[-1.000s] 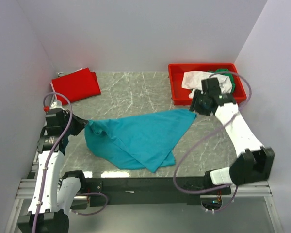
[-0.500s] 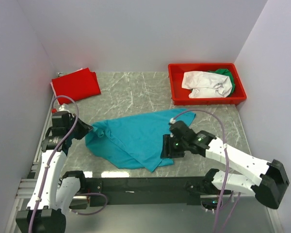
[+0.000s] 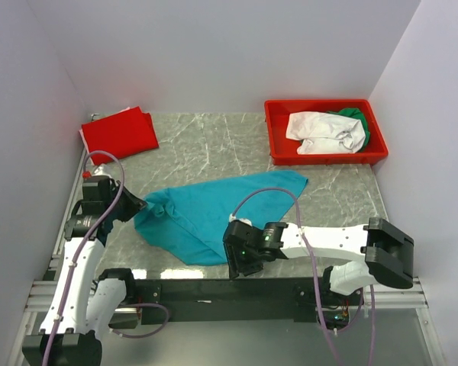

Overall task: Fold and stack the t-shirts
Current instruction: Flatten the tshirt out

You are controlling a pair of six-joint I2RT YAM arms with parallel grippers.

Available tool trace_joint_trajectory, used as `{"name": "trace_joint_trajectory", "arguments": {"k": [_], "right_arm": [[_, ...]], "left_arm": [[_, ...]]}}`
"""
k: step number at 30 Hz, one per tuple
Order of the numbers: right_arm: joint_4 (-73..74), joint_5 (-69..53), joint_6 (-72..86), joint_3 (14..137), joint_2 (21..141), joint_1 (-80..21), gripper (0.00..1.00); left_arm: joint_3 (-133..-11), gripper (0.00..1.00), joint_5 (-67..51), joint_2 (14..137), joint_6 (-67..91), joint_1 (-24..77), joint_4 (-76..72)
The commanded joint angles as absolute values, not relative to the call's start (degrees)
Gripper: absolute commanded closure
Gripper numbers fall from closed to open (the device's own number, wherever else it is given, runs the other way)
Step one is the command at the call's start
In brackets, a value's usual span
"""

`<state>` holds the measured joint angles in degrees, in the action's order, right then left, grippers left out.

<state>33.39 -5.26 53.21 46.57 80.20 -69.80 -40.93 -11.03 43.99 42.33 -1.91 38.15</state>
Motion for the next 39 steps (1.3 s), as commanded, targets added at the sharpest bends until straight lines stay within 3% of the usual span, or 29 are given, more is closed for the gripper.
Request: {"name": "trace_joint_trajectory", "arguments": {"k": [1, 23, 28, 33, 39], "right_arm": [[31.5, -1.2, 55.7, 47.6, 80.2, -70.2, 0.44], [28.7, 5.4, 55.8, 47.9, 89.0, -69.5, 0.5], [29.5, 7.2, 57.0, 48.3, 90.1, -68.8, 0.63], [31.0, 7.6, 57.7, 47.7, 88.9, -67.3, 0.92], [42.5, 10.5, 58.5, 51.4, 78.9, -67.1, 1.0]], "left_arm": [[-43.0, 0.99, -9.9, 41.8, 40.7, -1.6, 40.1], [-44.7, 0.99, -7.6, 40.2, 39.2, -0.9, 43.4], [-45.1, 1.0, -6.6, 40.2, 38.8, -0.3, 43.6], [-45.7, 1.0, -5.5, 40.4, 38.2, -0.3, 43.8], [-47.4, 1.0, -4.1, 41.0, 37.8, -0.3, 43.9]]}}
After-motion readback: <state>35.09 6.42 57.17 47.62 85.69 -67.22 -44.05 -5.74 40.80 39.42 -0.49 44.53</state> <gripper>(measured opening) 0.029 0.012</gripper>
